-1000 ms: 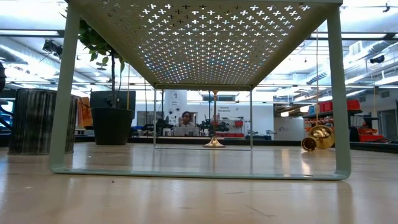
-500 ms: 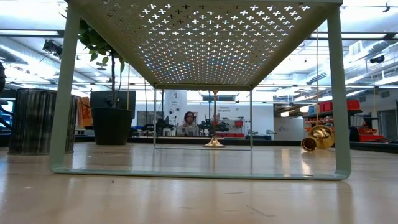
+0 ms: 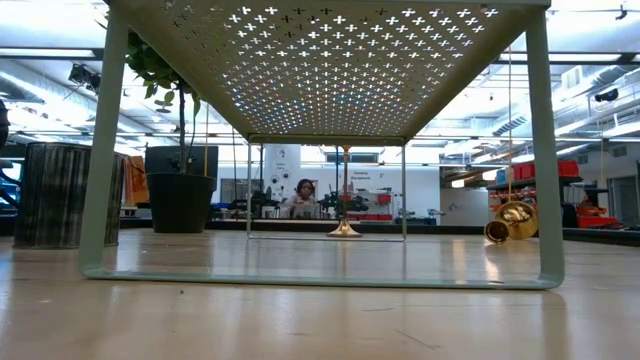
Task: Pick & Place candle stick holders
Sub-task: Put the top orange scented candle on the shelf
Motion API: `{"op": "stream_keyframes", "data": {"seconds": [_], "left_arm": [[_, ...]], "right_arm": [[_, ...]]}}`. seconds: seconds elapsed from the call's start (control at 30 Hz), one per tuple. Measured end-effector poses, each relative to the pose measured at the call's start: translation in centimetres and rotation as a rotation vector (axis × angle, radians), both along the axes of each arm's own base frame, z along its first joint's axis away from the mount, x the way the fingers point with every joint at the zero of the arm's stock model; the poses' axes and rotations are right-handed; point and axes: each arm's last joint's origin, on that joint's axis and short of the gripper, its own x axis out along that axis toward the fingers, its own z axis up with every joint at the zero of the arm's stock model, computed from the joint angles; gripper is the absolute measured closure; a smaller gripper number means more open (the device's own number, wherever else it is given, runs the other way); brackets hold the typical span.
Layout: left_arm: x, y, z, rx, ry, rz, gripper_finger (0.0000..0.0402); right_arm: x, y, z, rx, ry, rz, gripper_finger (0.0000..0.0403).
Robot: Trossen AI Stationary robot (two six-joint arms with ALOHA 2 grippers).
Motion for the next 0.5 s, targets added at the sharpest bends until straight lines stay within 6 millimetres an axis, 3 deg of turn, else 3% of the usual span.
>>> {"op": "stream_keyframes", "data": {"seconds": [0.37, 0.5], "left_arm": [[0.04, -0.1, -0.08, 0.01, 0.003, 0.041, 0.0002], [0.04, -0.19, -0.09, 0.032, -0.002, 0.038, 0.0019]], "right_arm": [[-0.02, -0.12, -0.02, -0.009, 0.003, -0.008, 0.0069], [-0.01, -0.15, -0.02, -0.009, 0.003, -0.01, 0.0069]]}}
